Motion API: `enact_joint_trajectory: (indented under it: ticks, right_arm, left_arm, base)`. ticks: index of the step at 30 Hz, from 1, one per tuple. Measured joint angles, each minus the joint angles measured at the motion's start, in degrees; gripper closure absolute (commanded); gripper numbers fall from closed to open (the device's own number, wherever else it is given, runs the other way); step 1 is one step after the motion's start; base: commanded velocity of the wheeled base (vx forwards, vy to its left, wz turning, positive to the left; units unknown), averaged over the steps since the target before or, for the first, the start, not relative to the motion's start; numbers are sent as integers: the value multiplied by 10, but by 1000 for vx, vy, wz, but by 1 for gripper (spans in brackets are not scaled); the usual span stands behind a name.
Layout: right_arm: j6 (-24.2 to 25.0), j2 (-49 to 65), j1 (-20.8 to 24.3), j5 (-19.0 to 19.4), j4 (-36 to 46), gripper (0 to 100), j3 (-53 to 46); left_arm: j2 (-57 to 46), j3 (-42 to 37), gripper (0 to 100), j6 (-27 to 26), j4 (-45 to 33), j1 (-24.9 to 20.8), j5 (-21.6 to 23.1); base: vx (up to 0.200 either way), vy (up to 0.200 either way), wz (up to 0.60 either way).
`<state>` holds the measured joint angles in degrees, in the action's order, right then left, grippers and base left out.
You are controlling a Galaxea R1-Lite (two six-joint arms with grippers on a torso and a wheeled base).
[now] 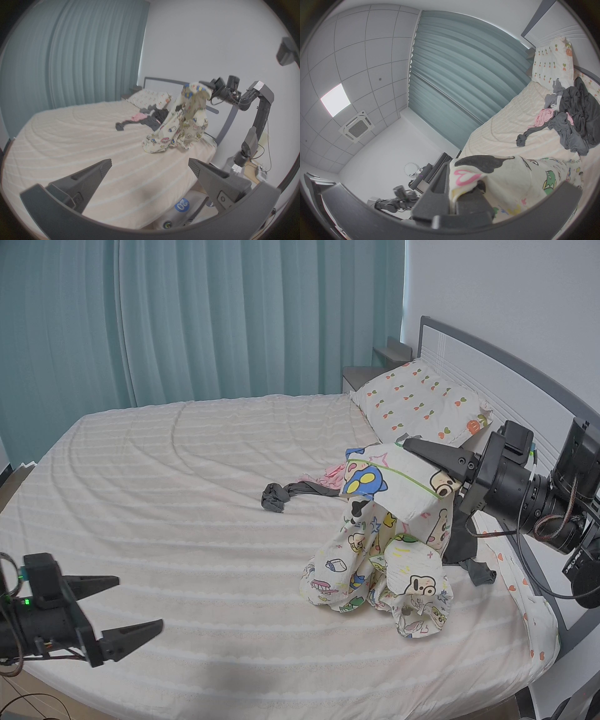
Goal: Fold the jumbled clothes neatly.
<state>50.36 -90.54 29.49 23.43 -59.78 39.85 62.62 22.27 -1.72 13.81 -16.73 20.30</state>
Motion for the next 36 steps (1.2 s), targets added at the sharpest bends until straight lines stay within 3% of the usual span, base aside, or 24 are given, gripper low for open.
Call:
enact_joint_trajectory:
  ticks: [6,13,19,25,36]
  right_arm:
    - [20,-7,12,3,56,100,62]
    - [60,-23,26,3,122,100,141]
    - [83,-33,40,2,141,100,166]
    - [95,-36,46,1,148,100,170]
    - [101,-39,61,-1,151,100,175]
  left_arm:
    - [149,-2,0,41,116,-76,10]
    - [277,-6,0,70,251,-130,0]
    - [357,-1,0,171,385,-172,-116]
    - [453,18,0,210,538,-201,-240]
    - [559,100,0,224,581,-227,-276]
  base:
    - [0,0,0]
    - [0,0,0]
    - [0,0,0]
    - [0,0,0]
    - [0,0,0]
